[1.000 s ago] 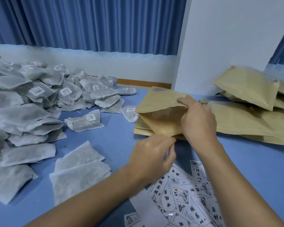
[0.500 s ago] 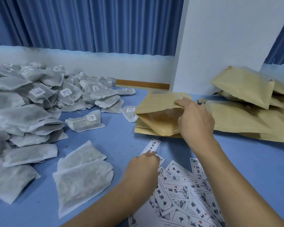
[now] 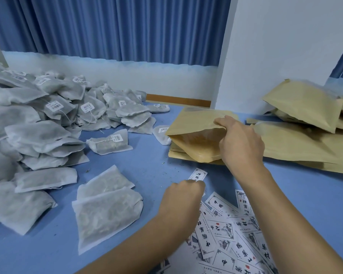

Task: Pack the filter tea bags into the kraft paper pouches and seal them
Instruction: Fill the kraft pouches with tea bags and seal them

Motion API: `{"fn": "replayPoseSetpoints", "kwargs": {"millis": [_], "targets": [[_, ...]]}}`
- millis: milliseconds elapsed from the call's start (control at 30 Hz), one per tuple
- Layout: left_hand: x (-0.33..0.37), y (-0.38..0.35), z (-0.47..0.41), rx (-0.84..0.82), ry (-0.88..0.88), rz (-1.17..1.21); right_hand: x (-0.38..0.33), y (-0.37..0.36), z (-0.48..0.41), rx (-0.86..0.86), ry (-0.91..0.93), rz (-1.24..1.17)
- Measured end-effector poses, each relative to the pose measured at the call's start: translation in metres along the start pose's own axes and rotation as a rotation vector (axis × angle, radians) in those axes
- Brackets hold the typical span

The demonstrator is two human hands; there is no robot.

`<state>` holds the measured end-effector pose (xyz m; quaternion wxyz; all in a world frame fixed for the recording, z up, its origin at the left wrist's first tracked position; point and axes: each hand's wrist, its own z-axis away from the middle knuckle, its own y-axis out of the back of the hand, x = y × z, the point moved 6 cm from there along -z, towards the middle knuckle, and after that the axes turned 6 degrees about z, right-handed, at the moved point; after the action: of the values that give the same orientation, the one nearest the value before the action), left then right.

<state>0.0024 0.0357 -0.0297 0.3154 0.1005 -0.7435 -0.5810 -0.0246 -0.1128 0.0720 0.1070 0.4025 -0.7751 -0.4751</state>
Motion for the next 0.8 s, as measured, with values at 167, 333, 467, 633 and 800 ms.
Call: {"fn": "replayPoseSetpoints", "kwargs": {"millis": [167,333,467,633,800], "targets": [[-0.001,0.006,-0.006,0.091,-0.053,0.046,0.000,-0.001,-0.003,0.007,0.002,0.003],[-0.013,-0.002,-0.009,0.036,-0.004,0.090,0.005,0.000,-0.005,0.011,-0.012,-0.023],[-0.010,-0.005,-0.014,0.019,0.017,-0.017,0.003,0.001,-0.005,0.014,0.002,-0.022],[-0.004,-0.002,-0.011,0.112,-0.027,-0.064,0.003,0.000,-0.005,0.004,0.011,-0.031],[0.001,-0.003,-0.008,-0.013,-0.007,-0.020,0.005,0.000,-0.005,0.006,0.003,-0.033]]}}
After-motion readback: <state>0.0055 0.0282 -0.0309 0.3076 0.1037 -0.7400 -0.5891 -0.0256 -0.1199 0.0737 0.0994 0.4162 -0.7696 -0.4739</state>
